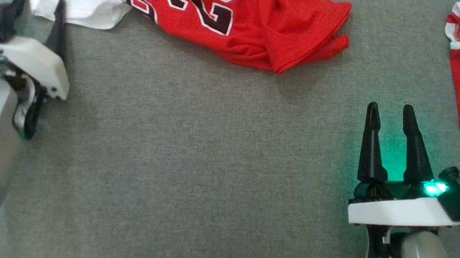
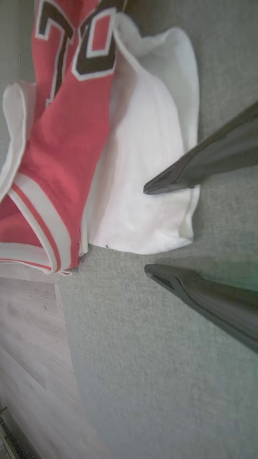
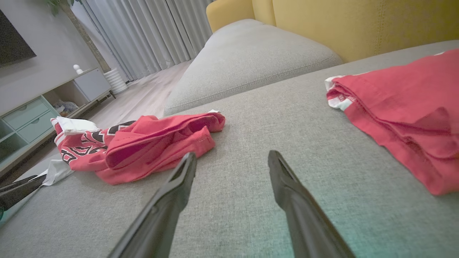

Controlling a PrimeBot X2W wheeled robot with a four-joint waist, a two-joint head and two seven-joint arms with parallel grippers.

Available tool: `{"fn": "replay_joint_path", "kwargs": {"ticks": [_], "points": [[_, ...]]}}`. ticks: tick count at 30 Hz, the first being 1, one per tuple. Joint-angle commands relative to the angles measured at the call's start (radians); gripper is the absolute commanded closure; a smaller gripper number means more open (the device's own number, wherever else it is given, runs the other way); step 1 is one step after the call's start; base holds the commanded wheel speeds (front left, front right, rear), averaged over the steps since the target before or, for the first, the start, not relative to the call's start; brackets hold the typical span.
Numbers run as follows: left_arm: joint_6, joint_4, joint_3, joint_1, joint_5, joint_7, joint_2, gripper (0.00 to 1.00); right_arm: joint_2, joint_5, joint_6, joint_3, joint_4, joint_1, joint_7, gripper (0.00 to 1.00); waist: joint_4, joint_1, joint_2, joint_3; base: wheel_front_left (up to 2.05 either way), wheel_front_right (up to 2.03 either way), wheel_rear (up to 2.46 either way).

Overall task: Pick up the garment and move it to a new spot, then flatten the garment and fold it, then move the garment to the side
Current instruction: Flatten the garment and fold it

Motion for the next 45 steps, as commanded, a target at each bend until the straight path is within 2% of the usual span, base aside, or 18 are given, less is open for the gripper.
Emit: {"fn": "replay_joint_path", "kwargs": {"ticks": [1,4,5,6,8,13,19,25,32,36,45], "points": [[0.001,0.008,0.029,-0.043,-0.001,-0.002,0.049,0.00,-0.002,0.004,-0.001,0.027,-0.036,-0.016,-0.011,0.00,-0.009,-0.0002,0.0000,0.011,0.00,0.00,0.00],[-0.013,0.078,0.018,-0.067,-0.005,0.033,0.042,0.00,-0.002,0.004,-0.001,0.035,-0.038,-0.013,-0.011,0.00,-0.011,-0.0002,0.0000,0.016,0.00,0.00,0.00],[-0.033,0.113,0.018,-0.078,-0.018,0.049,0.036,0.40,-0.002,0.005,-0.001,0.035,-0.040,-0.016,-0.011,0.00,-0.013,-0.0002,0.0000,0.016,0.00,0.00,0.00],[-0.043,0.126,0.017,-0.082,-0.023,0.049,0.034,1.00,-0.002,0.008,-0.001,0.032,-0.044,-0.019,-0.011,0.00,-0.014,-0.0002,0.0000,0.016,0.00,0.00,0.00],[-0.057,0.147,0.006,-0.079,-0.020,0.042,0.030,1.00,-0.002,0.011,-0.001,0.023,-0.045,-0.020,-0.011,0.00,-0.013,-0.0002,0.0000,0.007,0.00,0.00,0.00],[-0.057,0.167,-0.008,-0.065,-0.007,-0.045,0.023,1.00,-0.002,0.001,-0.001,0.011,-0.036,-0.017,-0.011,0.00,0.003,-0.0002,0.0000,-0.028,0.00,0.00,0.00],[-0.070,0.138,-0.028,-0.013,0.003,-0.146,0.009,1.00,-0.002,-0.001,-0.001,0.007,-0.019,-0.006,-0.011,0.00,0.033,-0.0002,0.0000,-0.103,0.00,0.00,0.00],[-0.072,0.063,-0.048,0.071,0.011,-0.179,0.000,1.00,-0.002,0.001,-0.001,0.017,0.002,0.014,-0.011,0.00,0.064,-0.0002,0.0000,-0.176,0.00,0.00,0.00],[-0.059,-0.113,-0.078,0.230,0.020,-0.177,0.018,1.00,-0.002,0.009,-0.001,0.024,0.029,0.044,-0.011,0.00,0.103,-0.0002,0.0000,-0.265,0.00,0.00,0.00],[-0.049,-0.243,-0.094,0.337,0.019,-0.130,0.055,1.00,-0.002,0.017,-0.001,0.031,0.043,0.066,-0.011,0.00,0.122,-0.0002,0.0000,-0.317,0.00,0.00,0.00],[-0.002,-0.599,-0.076,0.591,-0.014,0.015,0.198,1.00,-0.002,0.035,-0.001,0.046,0.056,0.092,-0.011,0.00,0.143,-0.0002,0.0000,-0.379,0.00,0.00,0.00]]}}
